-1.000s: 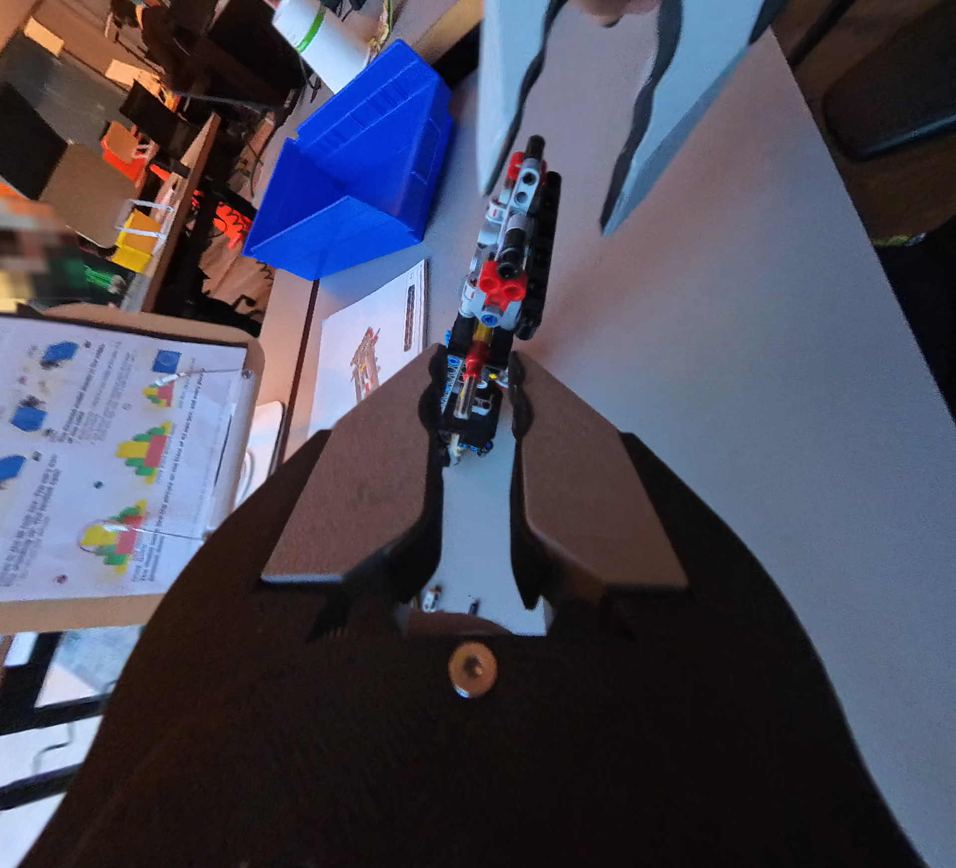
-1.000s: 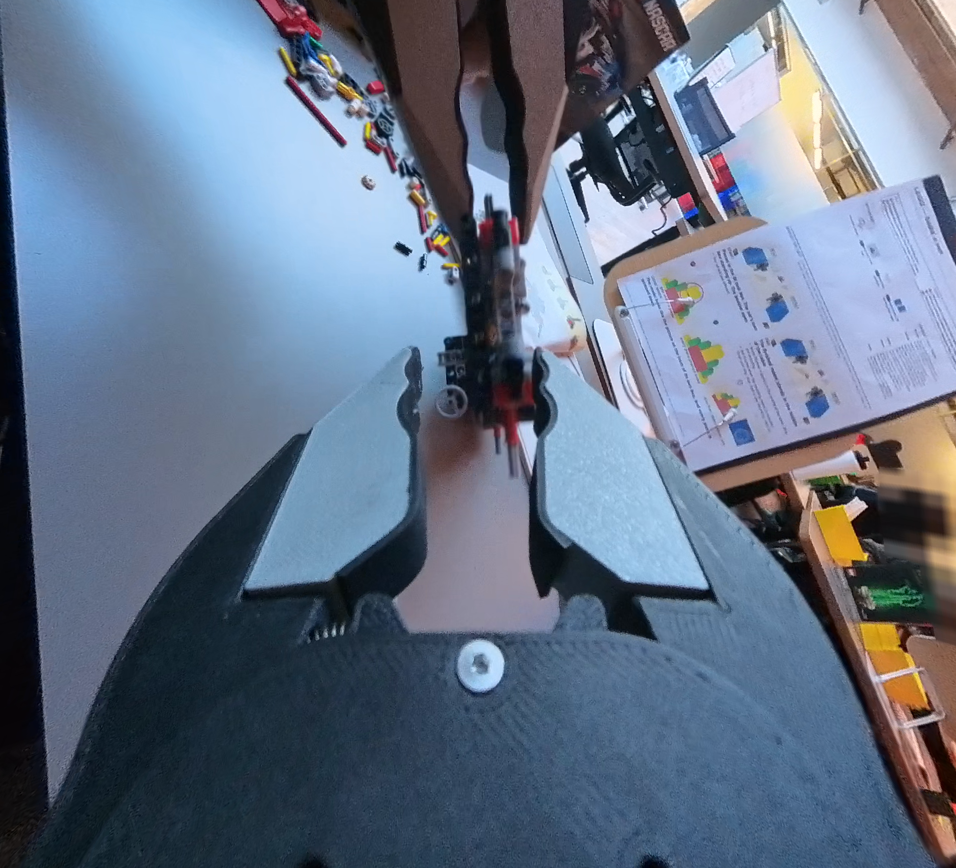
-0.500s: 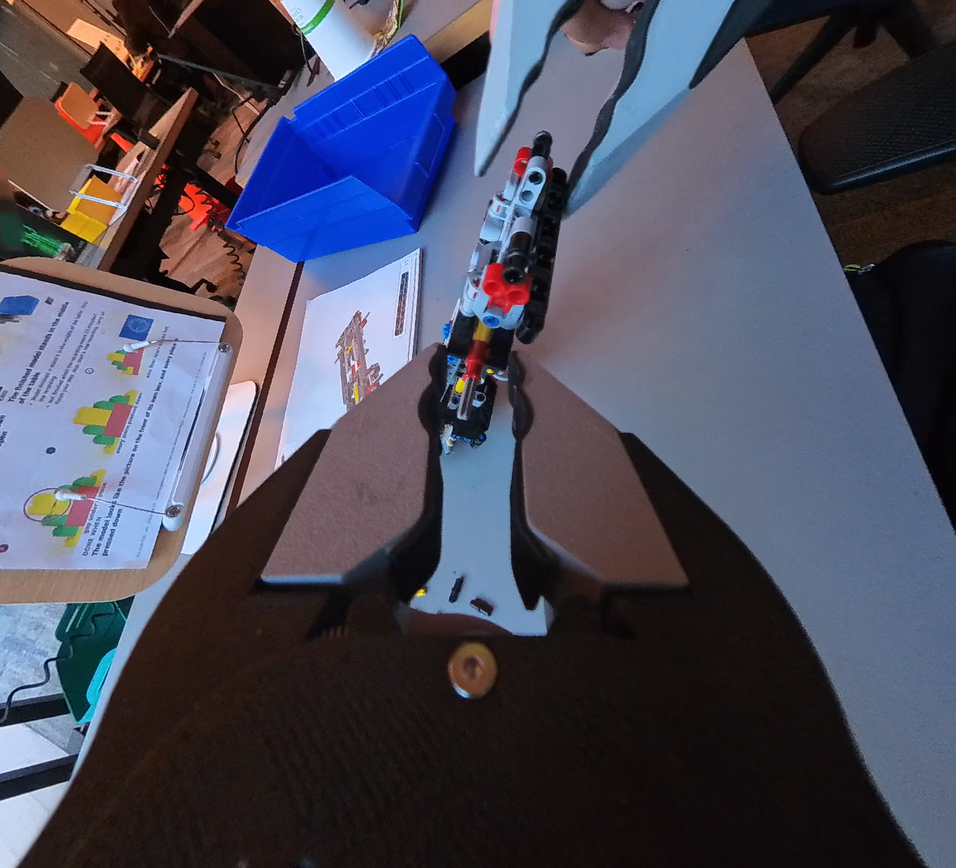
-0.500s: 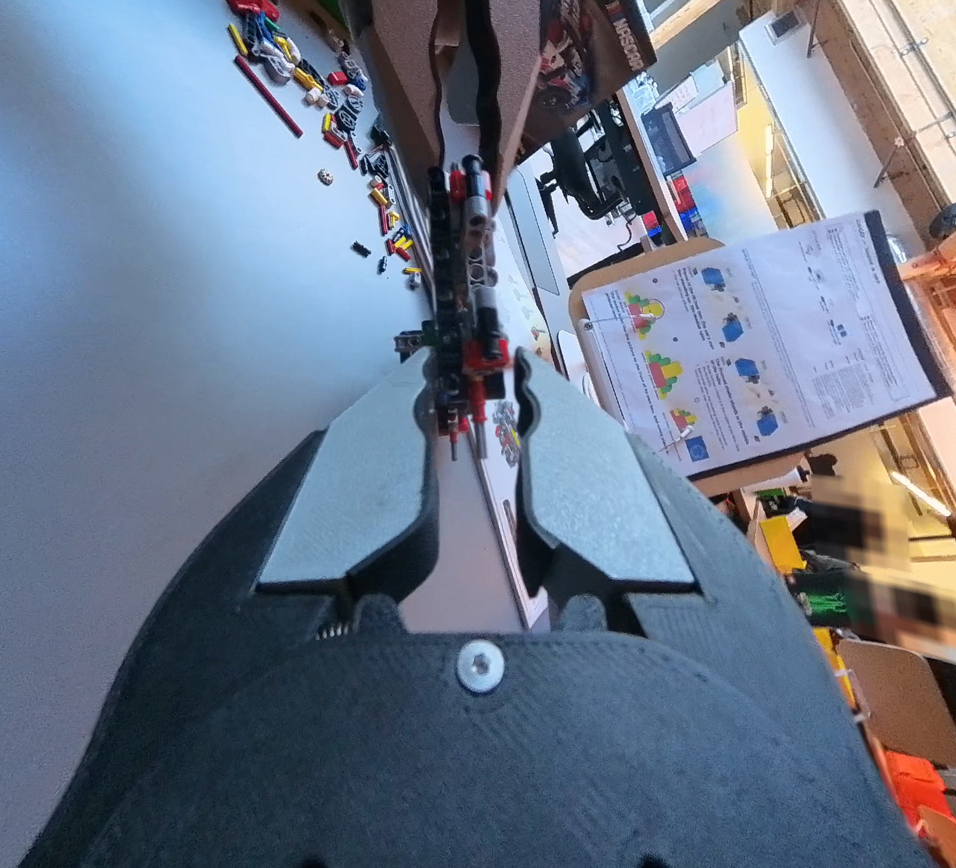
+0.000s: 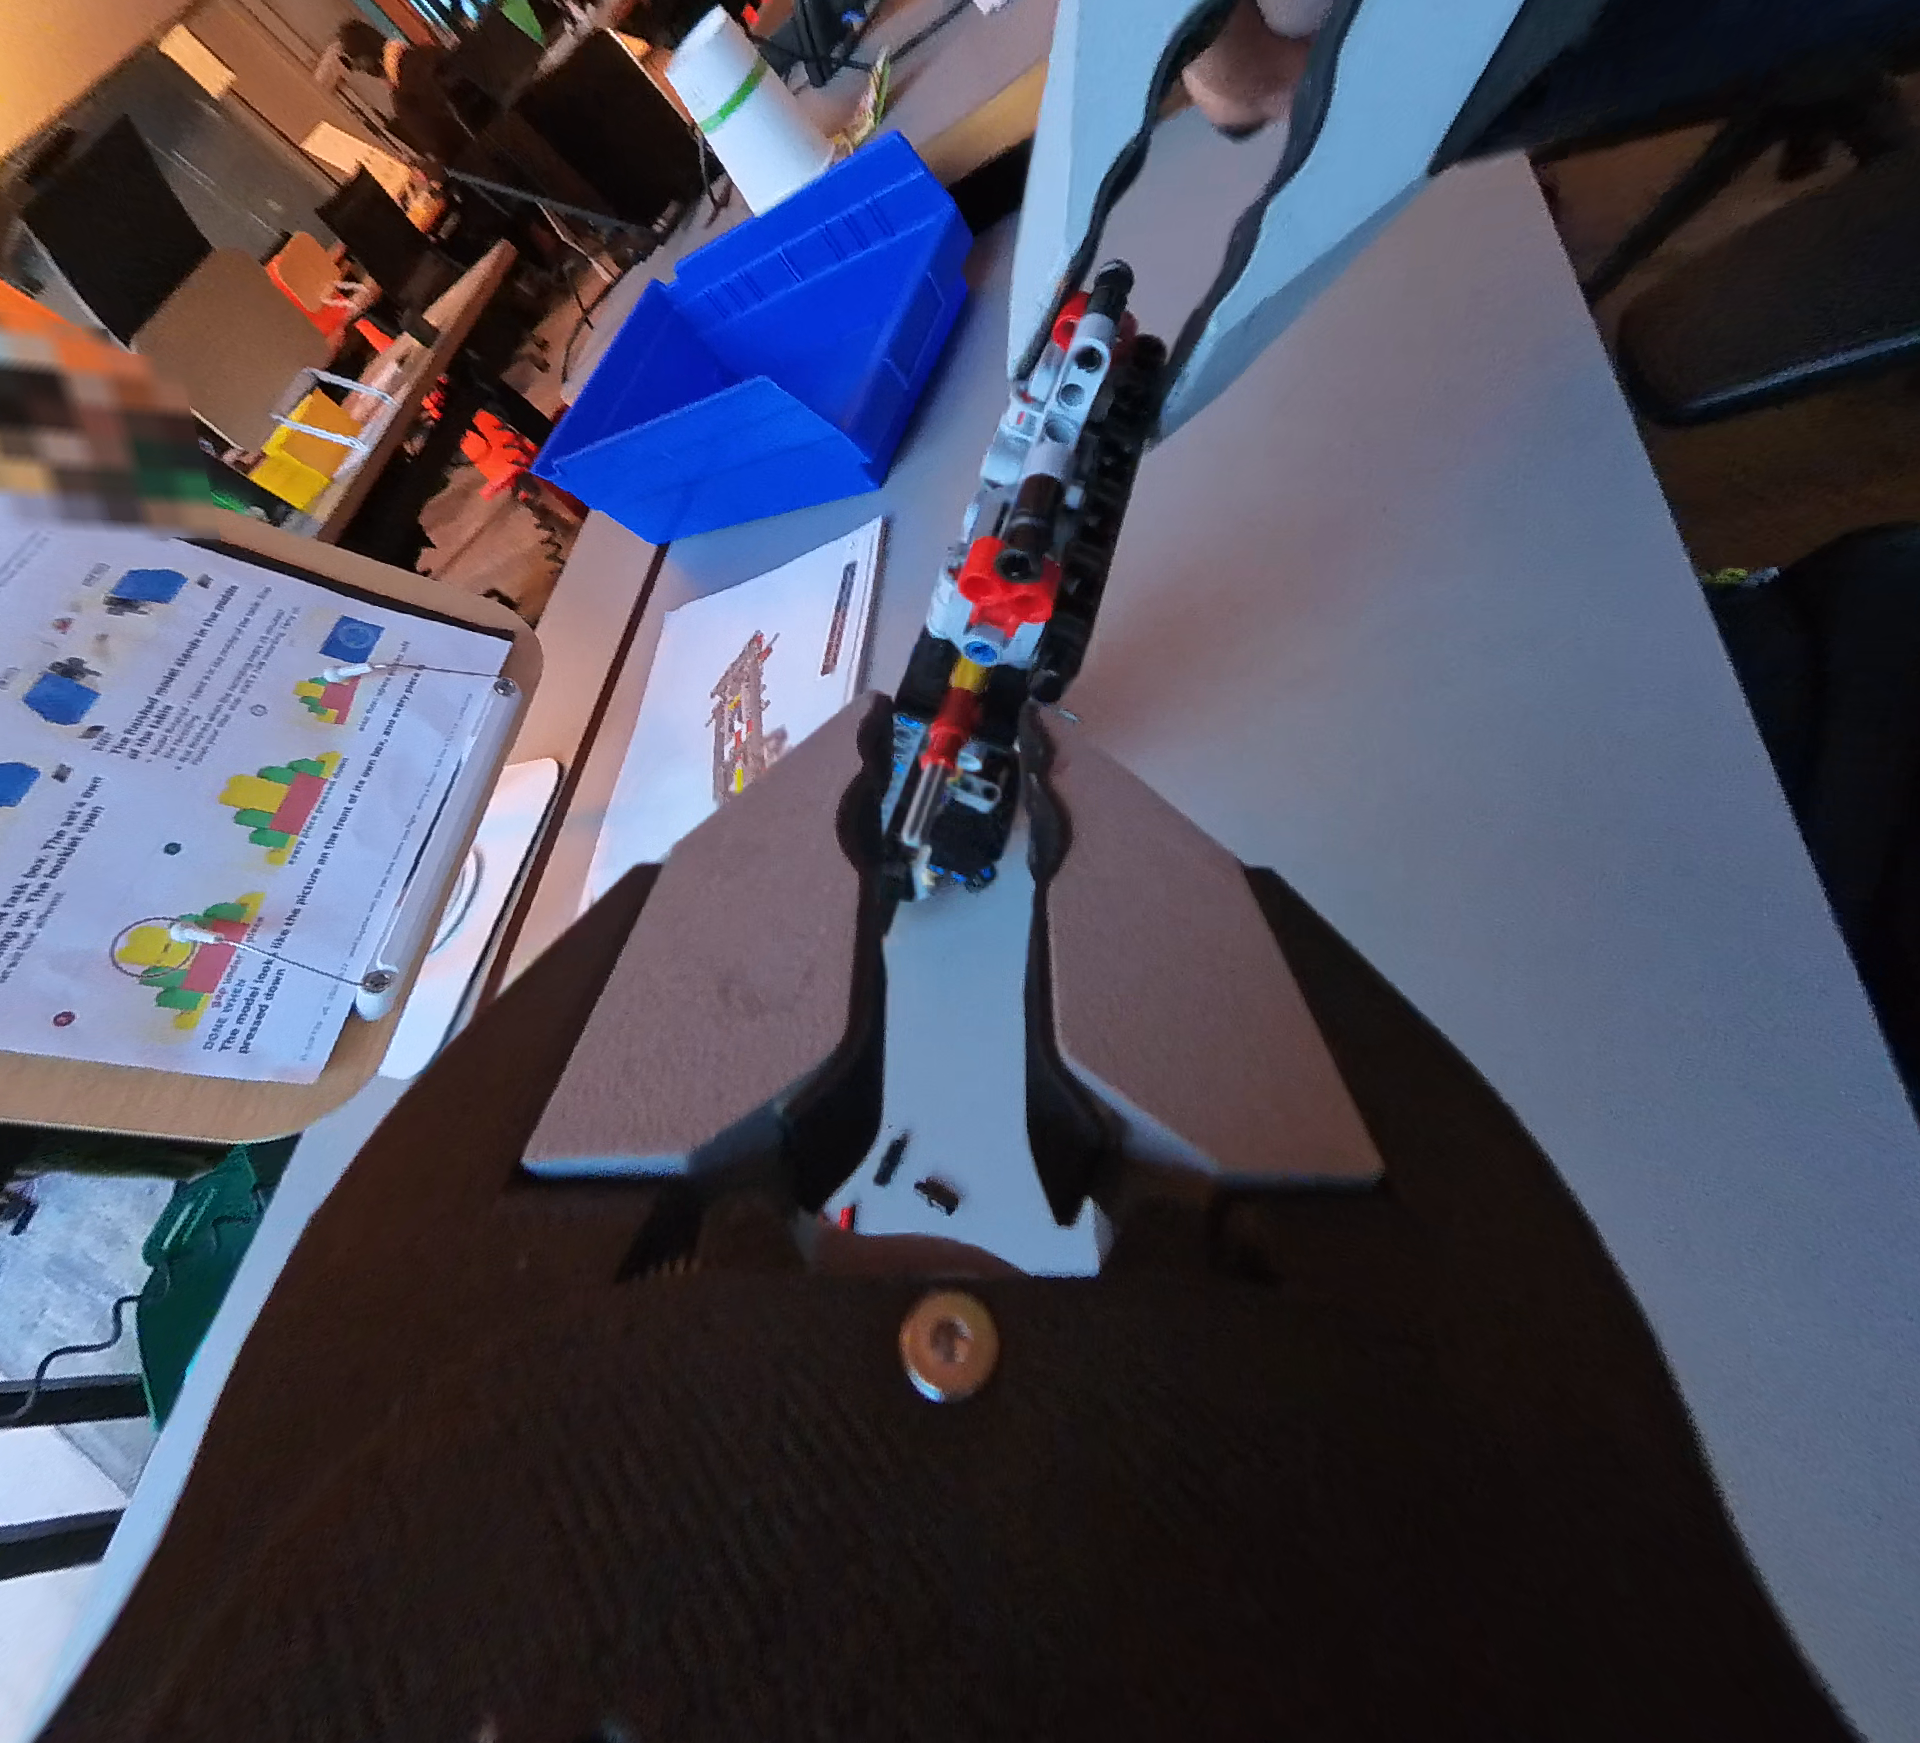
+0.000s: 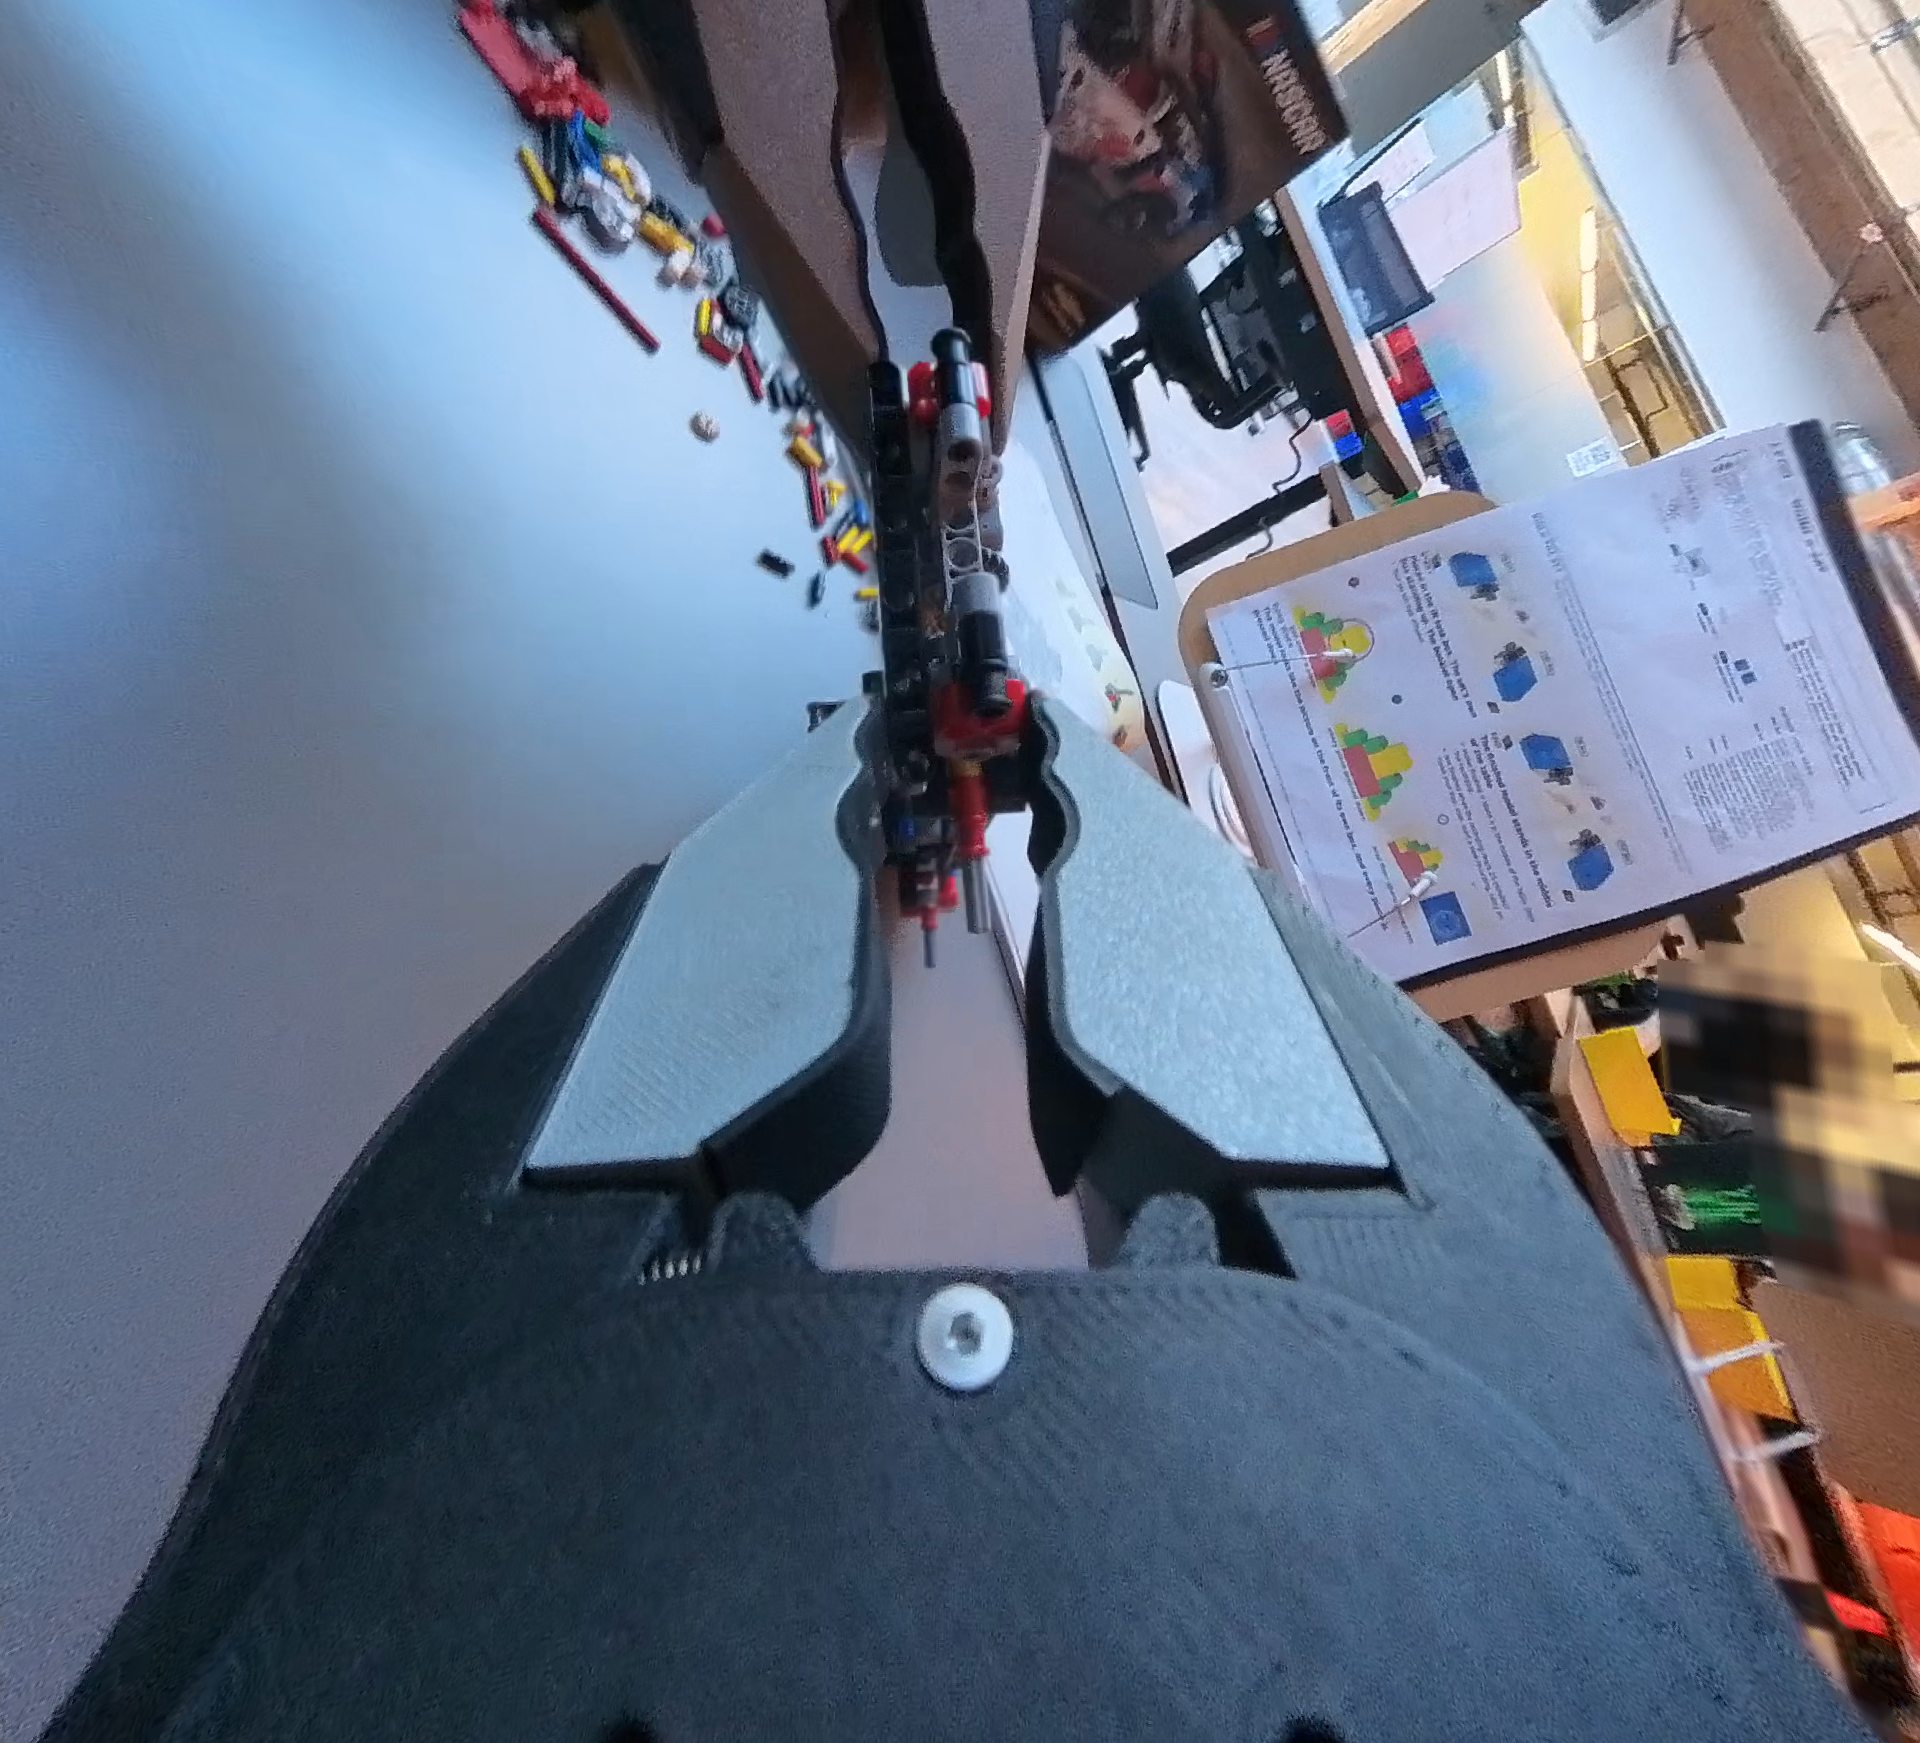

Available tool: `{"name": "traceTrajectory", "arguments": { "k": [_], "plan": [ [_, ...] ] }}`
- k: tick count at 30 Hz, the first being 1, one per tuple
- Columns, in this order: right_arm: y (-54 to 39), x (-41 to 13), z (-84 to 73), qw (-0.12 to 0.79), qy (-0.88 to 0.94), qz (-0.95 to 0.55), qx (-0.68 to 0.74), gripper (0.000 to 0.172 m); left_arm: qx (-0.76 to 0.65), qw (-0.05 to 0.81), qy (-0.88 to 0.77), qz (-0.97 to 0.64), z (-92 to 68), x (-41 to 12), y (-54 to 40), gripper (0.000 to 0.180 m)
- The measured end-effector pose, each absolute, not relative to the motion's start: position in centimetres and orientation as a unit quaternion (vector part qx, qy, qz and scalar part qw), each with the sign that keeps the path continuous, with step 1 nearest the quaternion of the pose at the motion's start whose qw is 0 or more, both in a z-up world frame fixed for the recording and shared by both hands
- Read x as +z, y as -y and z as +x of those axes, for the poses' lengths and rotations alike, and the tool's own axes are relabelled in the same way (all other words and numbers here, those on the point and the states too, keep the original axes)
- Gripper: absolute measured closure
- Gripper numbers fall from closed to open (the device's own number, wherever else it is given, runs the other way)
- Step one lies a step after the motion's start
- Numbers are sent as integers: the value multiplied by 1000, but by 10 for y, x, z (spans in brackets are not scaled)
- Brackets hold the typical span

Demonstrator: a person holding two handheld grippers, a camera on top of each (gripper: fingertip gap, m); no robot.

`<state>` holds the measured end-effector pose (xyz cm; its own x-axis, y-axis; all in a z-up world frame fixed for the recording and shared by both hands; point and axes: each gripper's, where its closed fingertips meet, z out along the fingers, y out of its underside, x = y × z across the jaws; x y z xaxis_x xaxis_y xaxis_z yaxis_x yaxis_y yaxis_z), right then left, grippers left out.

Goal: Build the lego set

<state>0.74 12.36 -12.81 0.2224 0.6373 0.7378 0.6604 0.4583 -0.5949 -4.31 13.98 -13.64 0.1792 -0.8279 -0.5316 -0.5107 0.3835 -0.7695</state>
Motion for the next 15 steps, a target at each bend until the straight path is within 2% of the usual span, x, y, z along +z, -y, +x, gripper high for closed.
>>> {"name": "traceTrajectory", "arguments": {
  "k": [2,3,7,11,15],
  "plan": [
    [-123,-117,5,600,600,-529,10,149,-150,573,-604,-533,-45,-122,-138,160],
    [-124,-111,5,605,588,-537,25,149,-154,583,-597,-528,-46,-113,-137,168],
    [-136,-80,4,618,528,-571,117,149,-146,603,-574,-535,-43,-80,-152,177],
    [-157,-48,20,611,428,-625,230,151,-144,600,-566,-546,-27,-48,-177,177],
    [-187,-44,61,576,296,-684,336,150,-180,558,-556,-589,16,-31,-210,172]
  ]
}}
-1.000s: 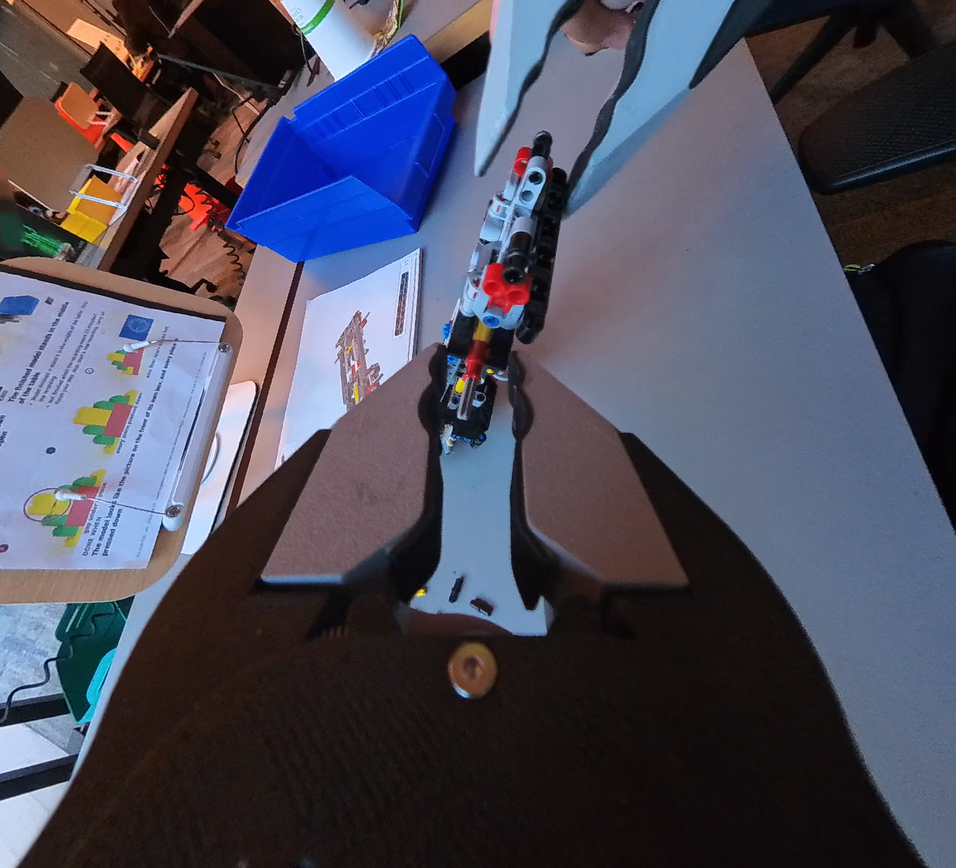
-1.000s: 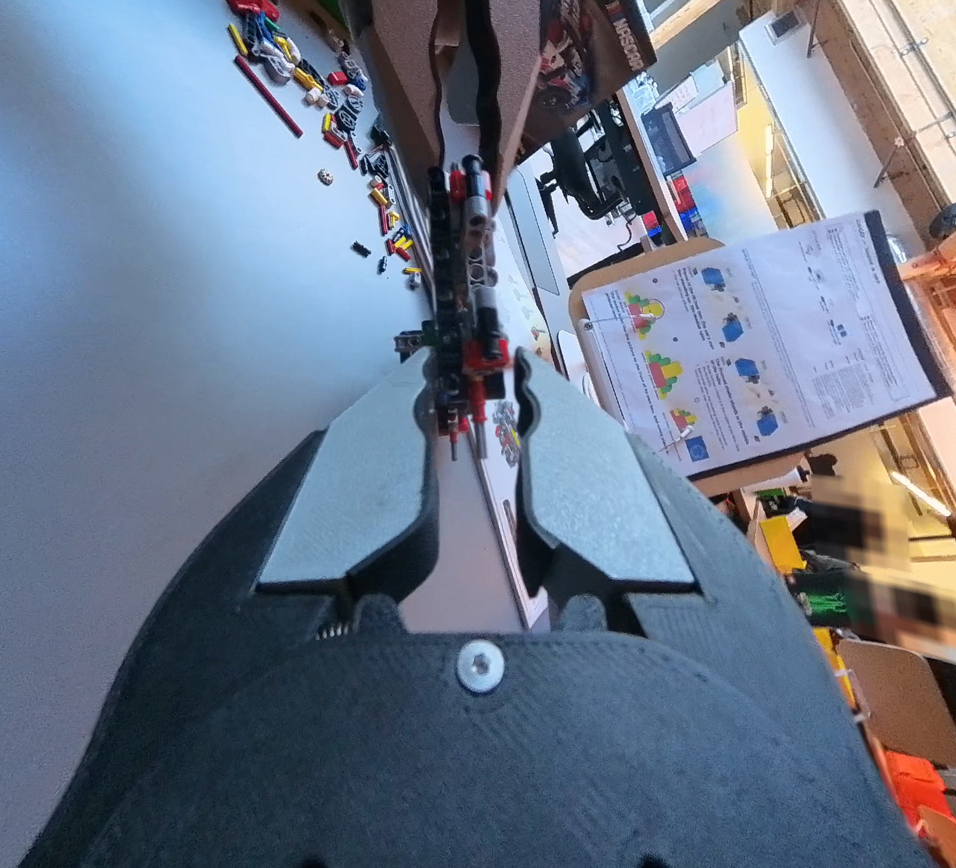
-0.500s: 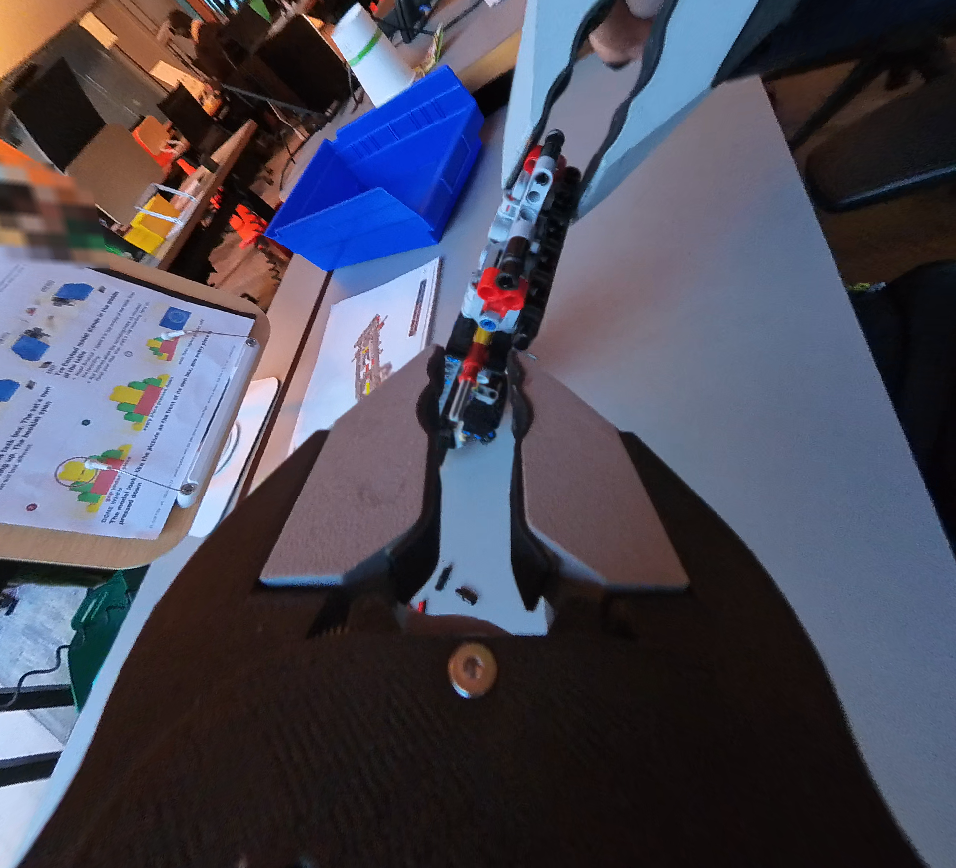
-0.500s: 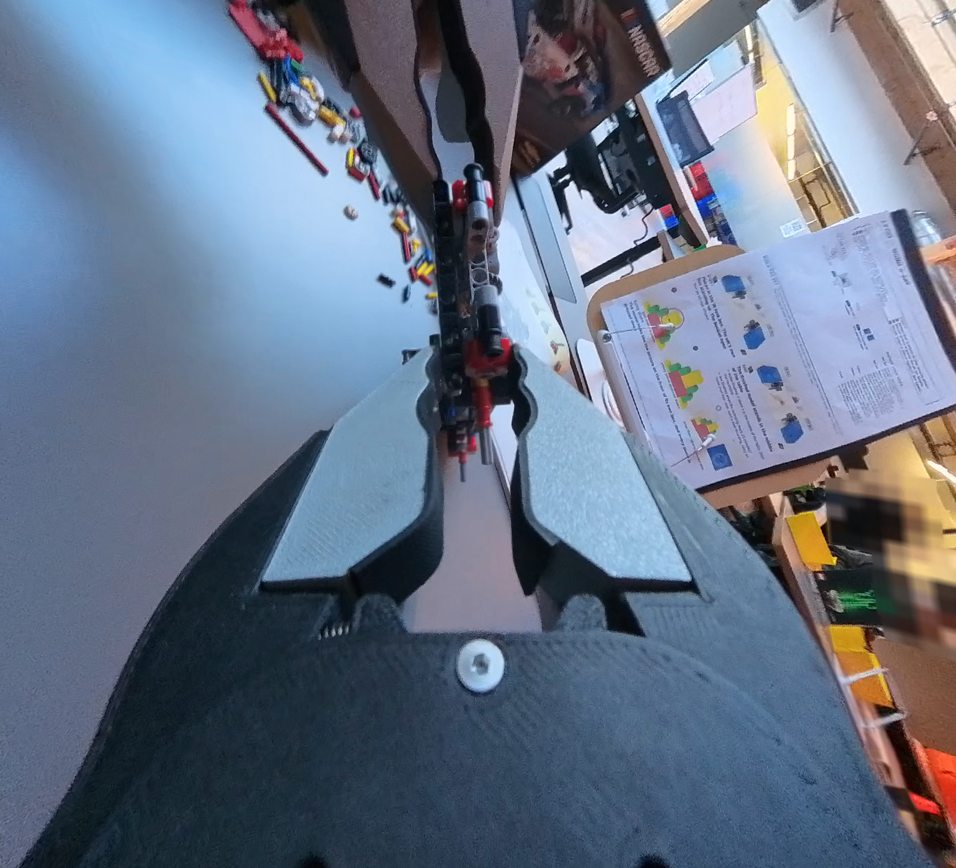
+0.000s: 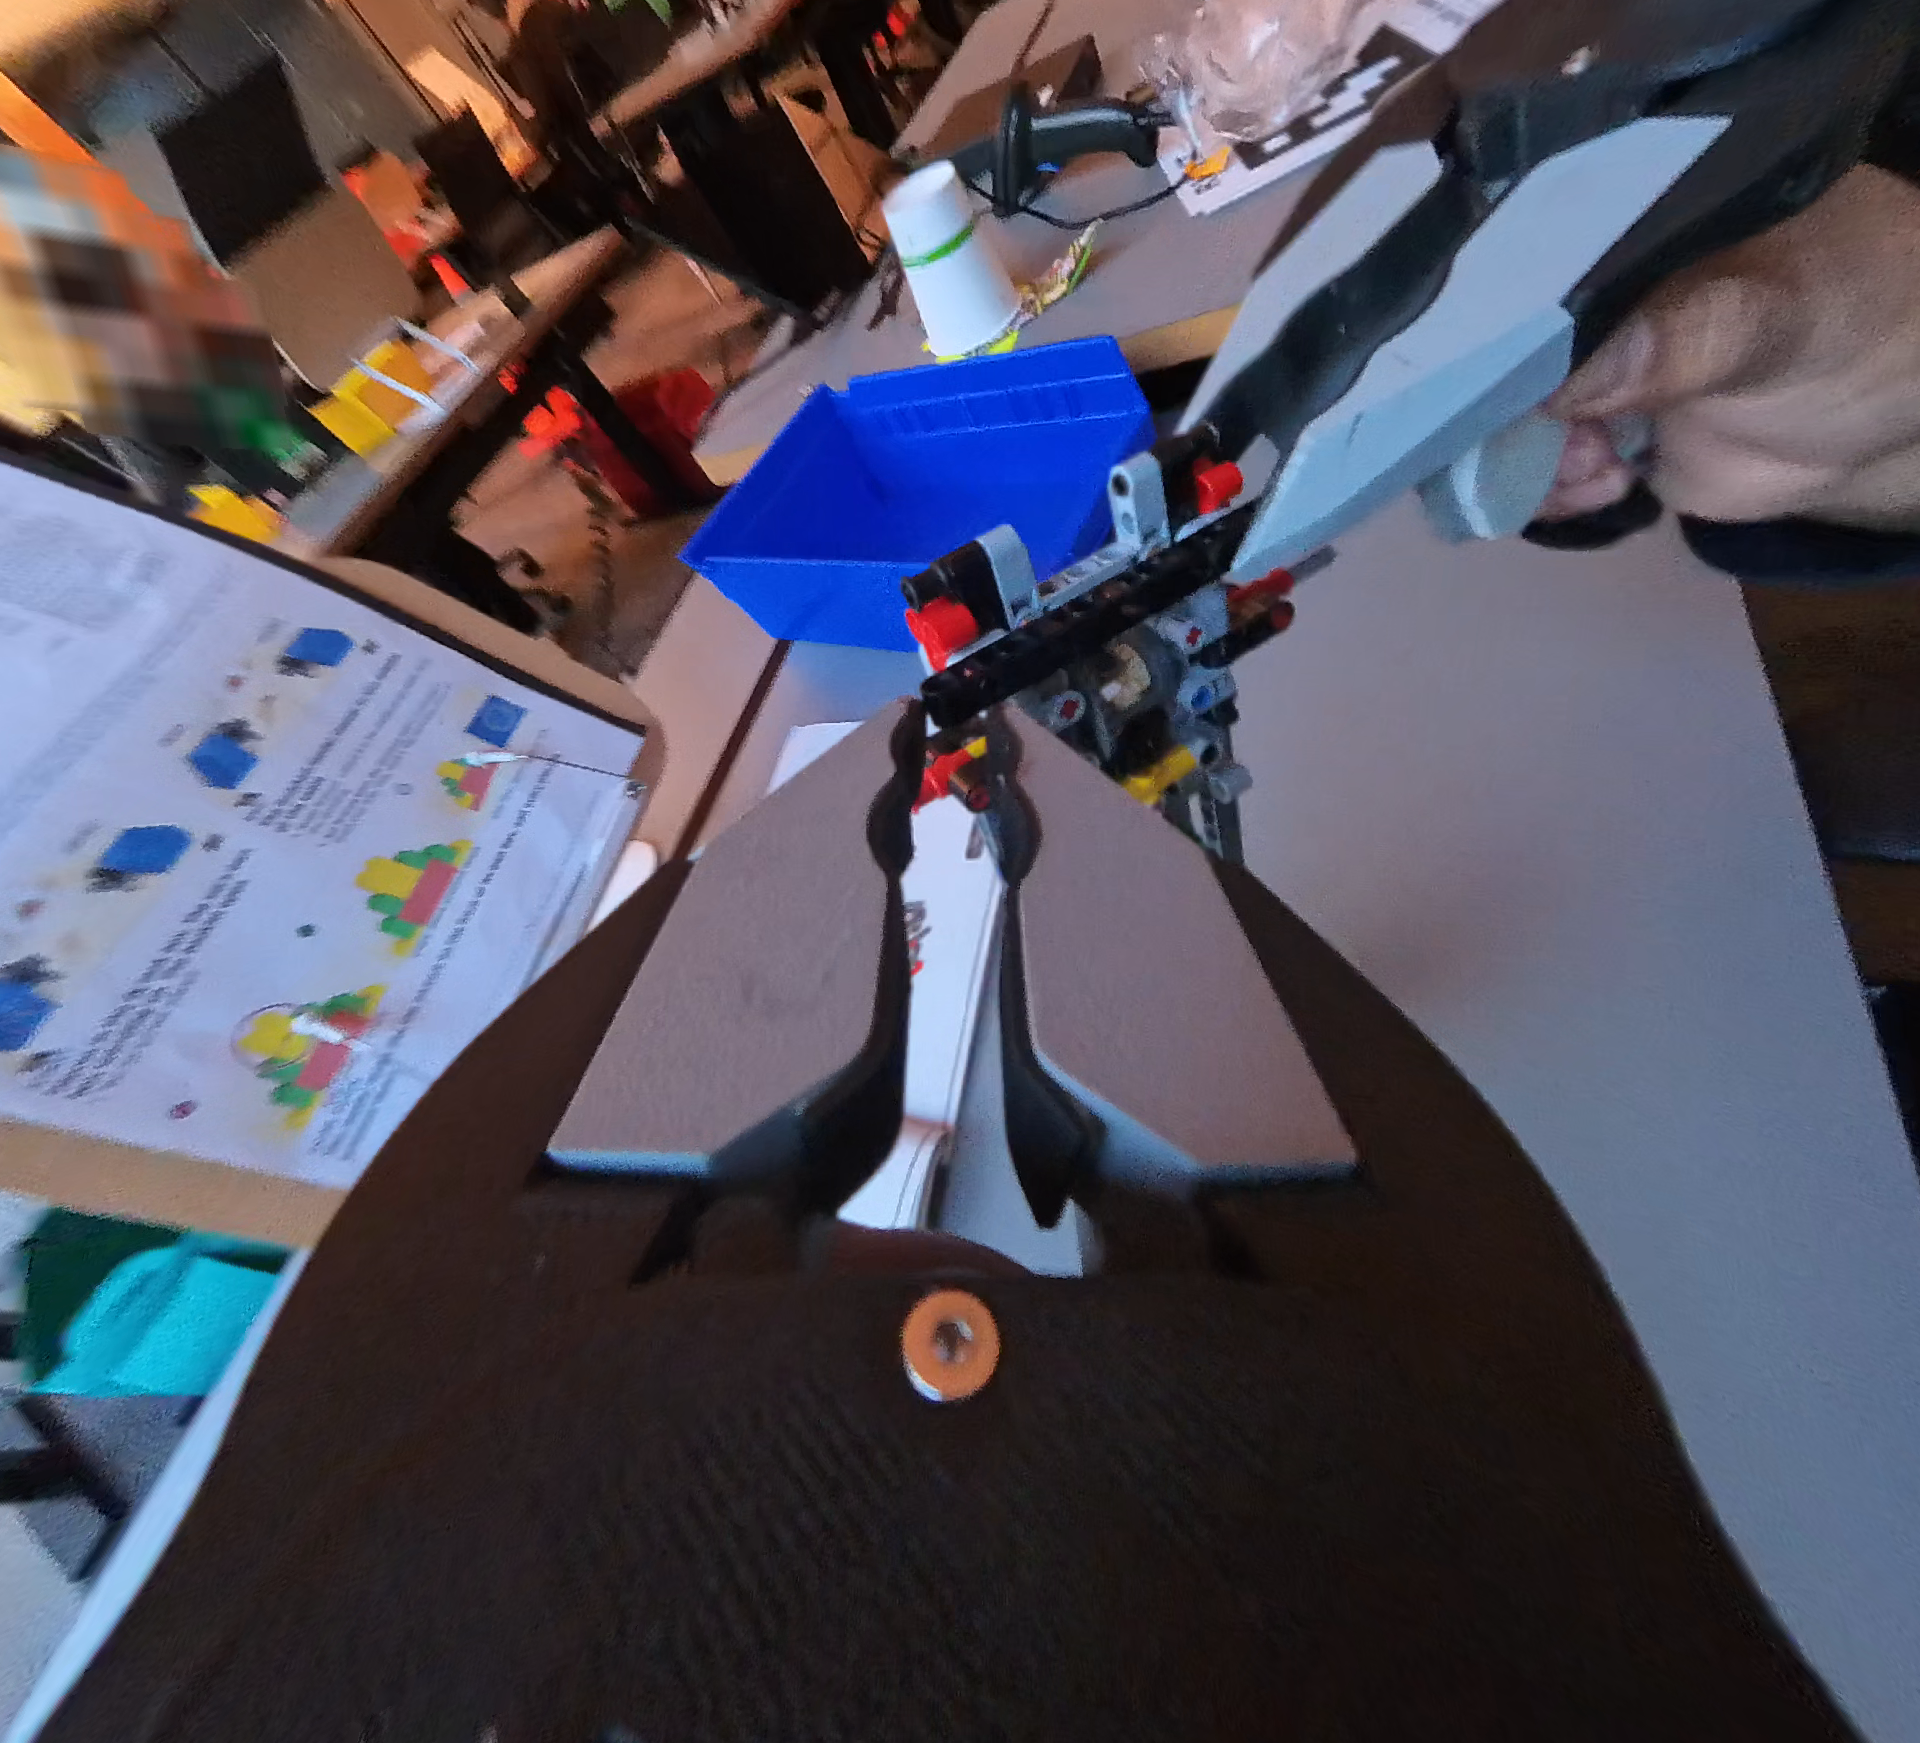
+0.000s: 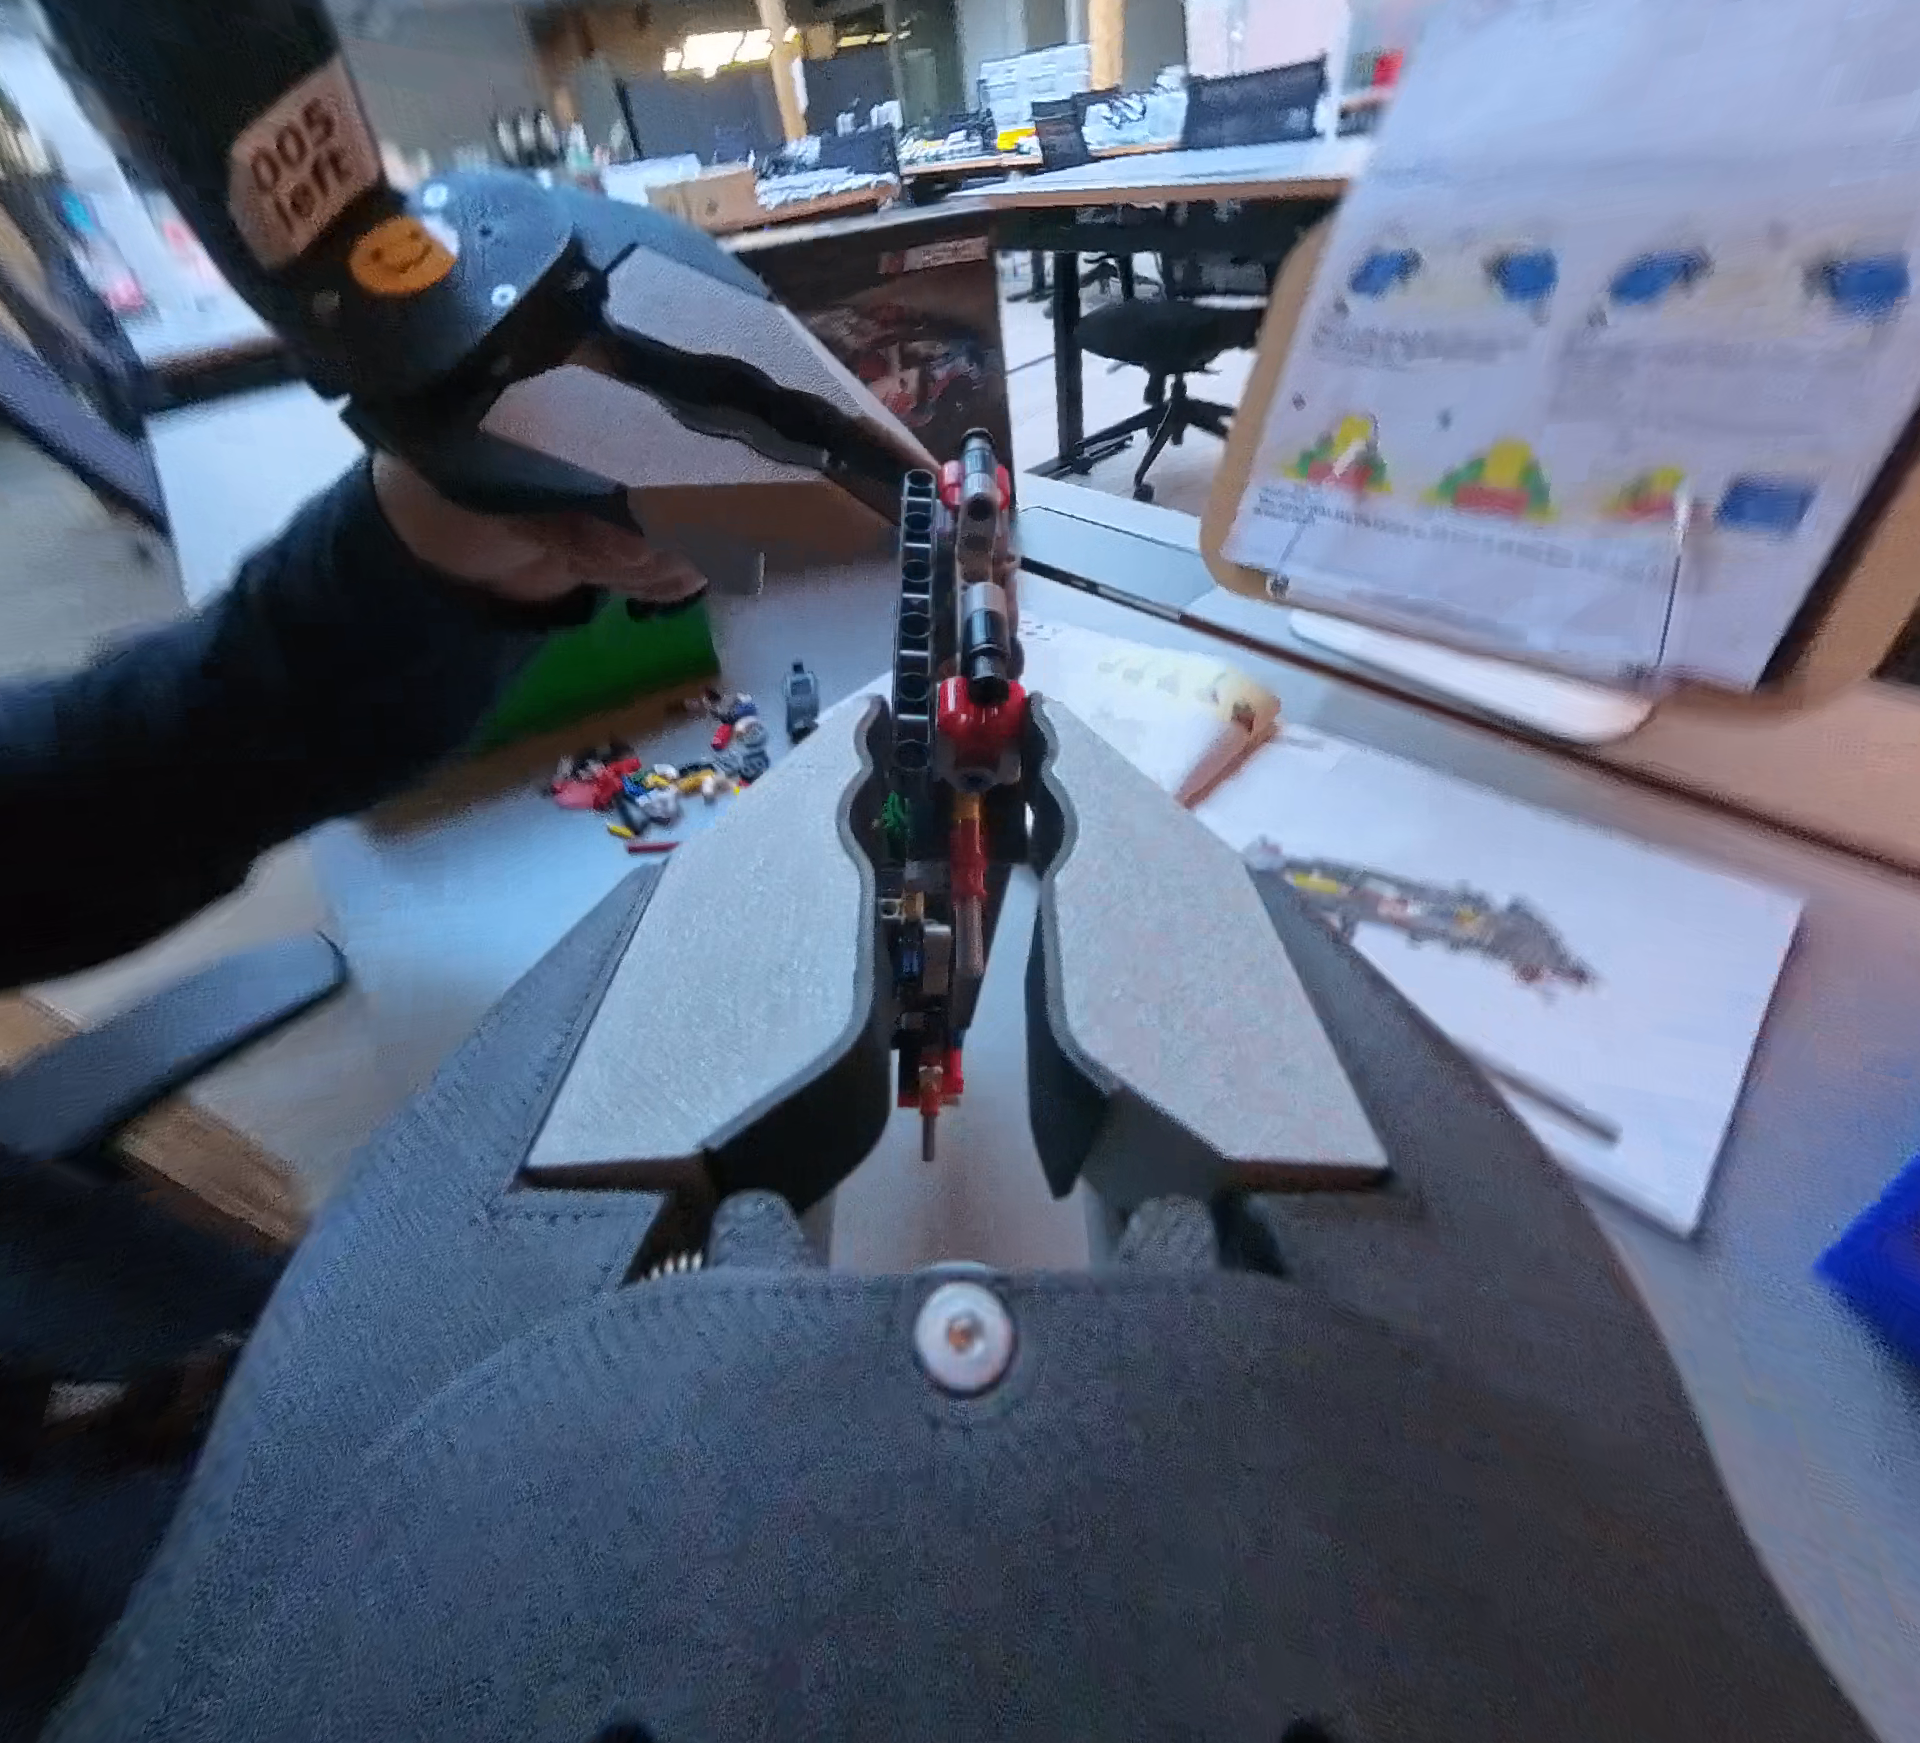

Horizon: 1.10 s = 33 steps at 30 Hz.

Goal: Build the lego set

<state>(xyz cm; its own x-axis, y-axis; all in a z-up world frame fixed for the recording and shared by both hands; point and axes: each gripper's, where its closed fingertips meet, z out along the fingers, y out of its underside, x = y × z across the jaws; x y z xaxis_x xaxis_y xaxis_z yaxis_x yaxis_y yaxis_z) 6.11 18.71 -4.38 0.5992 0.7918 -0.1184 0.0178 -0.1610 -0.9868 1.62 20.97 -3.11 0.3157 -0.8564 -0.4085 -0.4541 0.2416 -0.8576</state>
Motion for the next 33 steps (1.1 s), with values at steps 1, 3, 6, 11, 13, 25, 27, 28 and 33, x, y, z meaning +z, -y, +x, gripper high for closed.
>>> {"name": "traceTrajectory", "arguments": {
  "k": [1,3,6,11,13,25,27,28,33],
  "plan": [
    [-194,-48,74,561,256,-697,367,150,-189,538,-558,-603,31,-33,-218,171],
    [-205,-66,102,529,169,-715,425,150,-197,487,-575,-627,62,-47,-232,166],
    [-210,-110,144,488,57,-733,470,150,-217,400,-602,-656,108,-90,-245,168],
    [-198,-178,202,440,-57,-753,486,149,-249,352,-614,-661,143,-141,-253,165],
    [-196,-205,218,414,-79,-772,477,148,-235,360,-610,-665,132,-153,-262,163],
    [-169,-278,230,262,0,-869,420,136,-111,274,-638,-711,72,-263,-323,135],
    [-159,-278,229,241,46,-883,400,132,-119,260,-642,-712,76,-267,-329,132],
    [-154,-278,228,229,71,-890,387,130,-124,249,-645,-712,78,-269,-333,132],
    [-137,-273,231,201,191,-899,338,122,-124,160,-666,-718,74,-292,-349,121]
  ]
}}
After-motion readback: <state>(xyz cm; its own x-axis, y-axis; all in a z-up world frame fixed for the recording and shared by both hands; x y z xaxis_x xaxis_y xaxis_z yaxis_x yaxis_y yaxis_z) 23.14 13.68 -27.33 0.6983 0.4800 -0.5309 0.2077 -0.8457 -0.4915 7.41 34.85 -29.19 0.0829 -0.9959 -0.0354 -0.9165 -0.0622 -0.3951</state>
